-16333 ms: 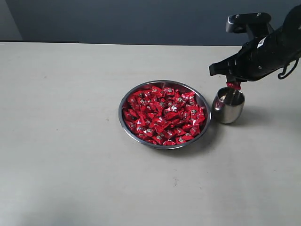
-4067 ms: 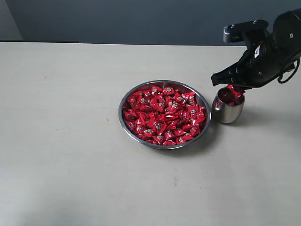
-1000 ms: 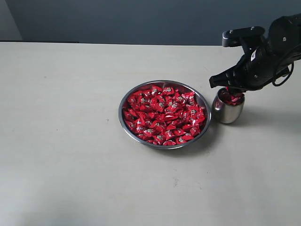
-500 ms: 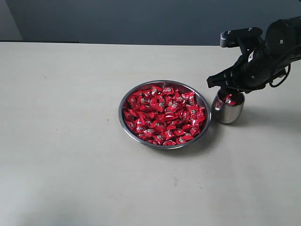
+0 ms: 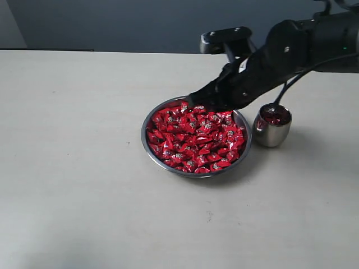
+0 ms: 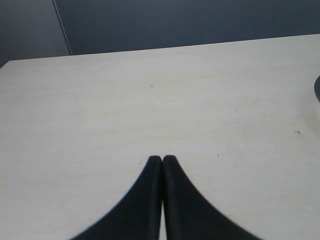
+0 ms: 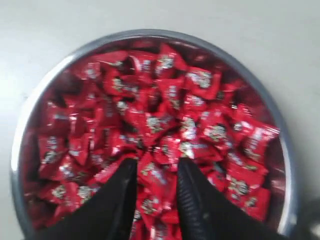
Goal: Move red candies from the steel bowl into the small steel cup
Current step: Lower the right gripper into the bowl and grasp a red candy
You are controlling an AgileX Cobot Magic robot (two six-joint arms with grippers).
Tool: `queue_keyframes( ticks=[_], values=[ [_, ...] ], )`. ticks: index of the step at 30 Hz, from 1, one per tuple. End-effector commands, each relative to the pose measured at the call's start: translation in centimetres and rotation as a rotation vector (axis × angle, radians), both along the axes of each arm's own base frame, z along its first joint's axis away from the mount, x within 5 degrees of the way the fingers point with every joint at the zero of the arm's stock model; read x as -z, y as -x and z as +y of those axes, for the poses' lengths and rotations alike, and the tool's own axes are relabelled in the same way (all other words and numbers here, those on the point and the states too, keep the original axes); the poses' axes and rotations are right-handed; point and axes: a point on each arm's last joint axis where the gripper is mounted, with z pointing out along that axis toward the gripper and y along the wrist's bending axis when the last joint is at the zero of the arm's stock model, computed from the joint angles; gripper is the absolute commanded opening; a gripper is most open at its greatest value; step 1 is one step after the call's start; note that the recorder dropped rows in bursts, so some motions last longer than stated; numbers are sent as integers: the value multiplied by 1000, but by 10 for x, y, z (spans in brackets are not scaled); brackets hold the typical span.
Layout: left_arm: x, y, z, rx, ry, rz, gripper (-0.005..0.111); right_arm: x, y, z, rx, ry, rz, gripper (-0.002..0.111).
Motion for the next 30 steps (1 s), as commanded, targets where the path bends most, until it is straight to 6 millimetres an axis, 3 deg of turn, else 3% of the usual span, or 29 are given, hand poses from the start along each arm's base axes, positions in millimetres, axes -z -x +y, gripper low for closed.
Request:
queue_keyframes(
  ticks=[1, 7, 13, 25, 27, 30],
  values=[
    [-4, 0, 0, 8, -2, -18, 0, 7, 4, 34, -96, 13, 16, 28],
    [-4, 0, 0, 8, -2, -18, 0, 27, -6, 67, -132, 27, 77, 28],
    [-4, 0, 0, 8, -2, -18, 0, 46, -21, 87, -142, 41, 122, 28],
    [-4, 0, 0, 8, -2, -18, 0, 76, -33, 97, -150, 96, 151, 27],
    [-4, 0, 0, 8, -2, -18, 0, 76, -36, 95, -133, 122, 131, 22],
    [-4, 0, 0, 8, -2, -18, 0, 77, -38, 90, -97, 163, 113, 0]
  ],
)
